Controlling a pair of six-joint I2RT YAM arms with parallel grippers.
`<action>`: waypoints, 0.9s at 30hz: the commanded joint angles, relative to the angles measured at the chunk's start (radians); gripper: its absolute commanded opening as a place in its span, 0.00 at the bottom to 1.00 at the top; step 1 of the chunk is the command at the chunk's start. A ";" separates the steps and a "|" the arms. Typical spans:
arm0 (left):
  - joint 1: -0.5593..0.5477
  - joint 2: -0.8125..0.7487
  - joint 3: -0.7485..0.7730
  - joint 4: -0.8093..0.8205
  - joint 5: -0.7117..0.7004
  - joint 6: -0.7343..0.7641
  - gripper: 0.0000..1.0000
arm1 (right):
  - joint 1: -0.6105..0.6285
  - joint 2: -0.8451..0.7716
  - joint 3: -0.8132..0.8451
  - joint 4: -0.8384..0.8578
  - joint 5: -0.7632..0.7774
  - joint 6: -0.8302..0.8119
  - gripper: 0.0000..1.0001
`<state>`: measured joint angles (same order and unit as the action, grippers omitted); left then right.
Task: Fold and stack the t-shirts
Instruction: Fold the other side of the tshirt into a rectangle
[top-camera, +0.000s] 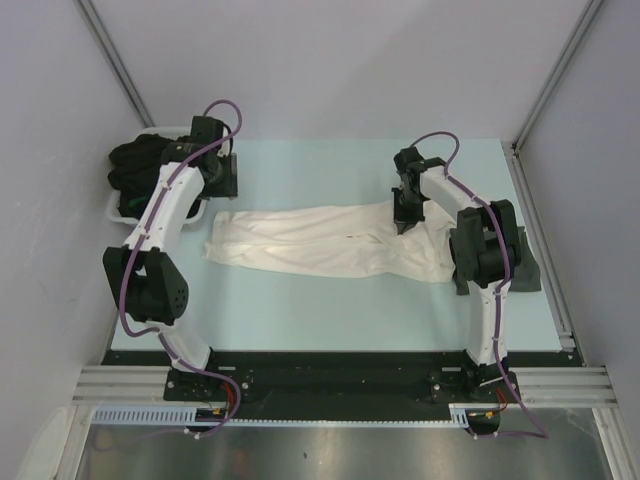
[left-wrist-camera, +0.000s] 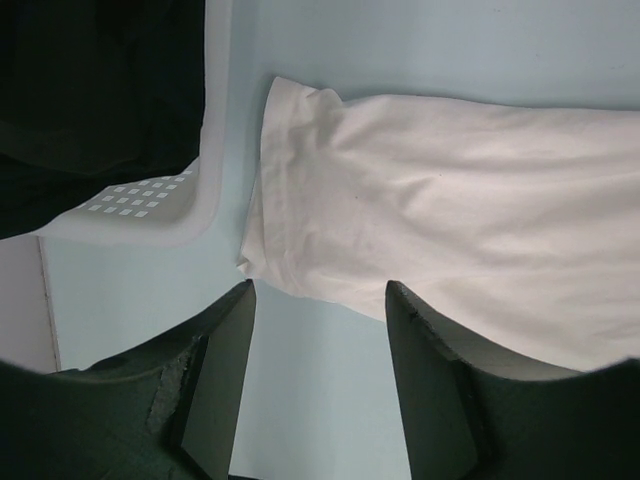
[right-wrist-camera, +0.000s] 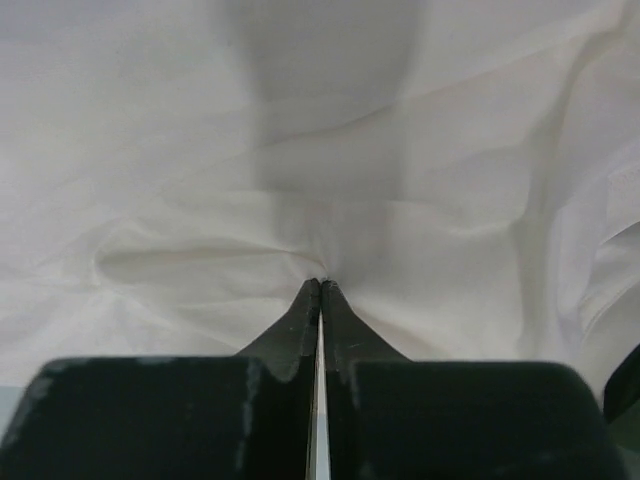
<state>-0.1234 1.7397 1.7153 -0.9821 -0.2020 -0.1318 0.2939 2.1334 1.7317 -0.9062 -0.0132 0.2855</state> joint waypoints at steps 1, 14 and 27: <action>-0.005 -0.051 -0.008 0.003 0.015 -0.025 0.60 | 0.008 -0.027 0.015 -0.011 -0.024 0.006 0.00; -0.021 -0.085 -0.036 0.014 0.053 -0.040 0.61 | 0.036 -0.170 0.002 -0.125 -0.067 0.043 0.00; -0.025 -0.114 -0.037 0.011 0.082 -0.028 0.63 | 0.174 -0.213 -0.175 -0.137 -0.047 0.069 0.00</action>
<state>-0.1402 1.6779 1.6810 -0.9821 -0.1425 -0.1570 0.4313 1.9297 1.5867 -1.0157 -0.0658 0.3344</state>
